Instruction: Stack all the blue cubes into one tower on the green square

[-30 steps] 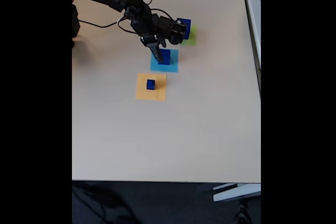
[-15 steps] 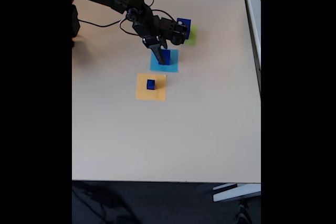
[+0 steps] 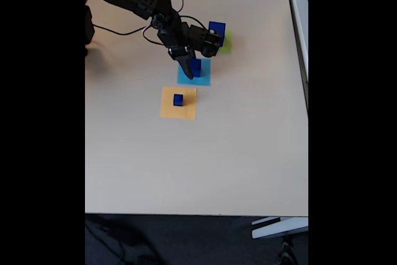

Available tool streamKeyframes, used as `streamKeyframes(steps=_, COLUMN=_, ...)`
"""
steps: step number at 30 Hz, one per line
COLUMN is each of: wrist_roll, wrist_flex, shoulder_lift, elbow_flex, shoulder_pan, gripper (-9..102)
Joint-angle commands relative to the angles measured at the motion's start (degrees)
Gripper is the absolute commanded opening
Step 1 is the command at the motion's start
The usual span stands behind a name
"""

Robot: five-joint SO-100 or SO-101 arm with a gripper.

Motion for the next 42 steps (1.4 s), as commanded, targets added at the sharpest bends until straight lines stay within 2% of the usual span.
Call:
streamKeyframes(steps=1, wrist_roll=-0.53, wrist_flex=-1.14, shoulder_lift=0.70, elbow_flex=-3.52, shoulder_pan=-0.09, gripper=25)
streamKeyframes(steps=13, wrist_roll=-0.44, wrist_flex=-1.41, shoulder_lift=0.44, elbow_flex=-3.60, shoulder_pan=0.00, gripper=8)
streamKeyframes(steps=19, wrist_roll=-2.55, wrist_flex=-0.26, shoulder_lift=4.31, elbow_flex=-2.99, shoulder_pan=0.18, gripper=8)
streamKeyframes(steps=32, wrist_roll=-3.96, wrist_flex=8.96, shoulder_lift=12.57, elbow_flex=-7.29, shoulder_pan=0.44, gripper=8)
streamKeyframes(steps=42, wrist_roll=2.29, wrist_flex=11.87, shoulder_lift=10.81, elbow_flex=-17.67, shoulder_pan=-4.31, gripper=8)
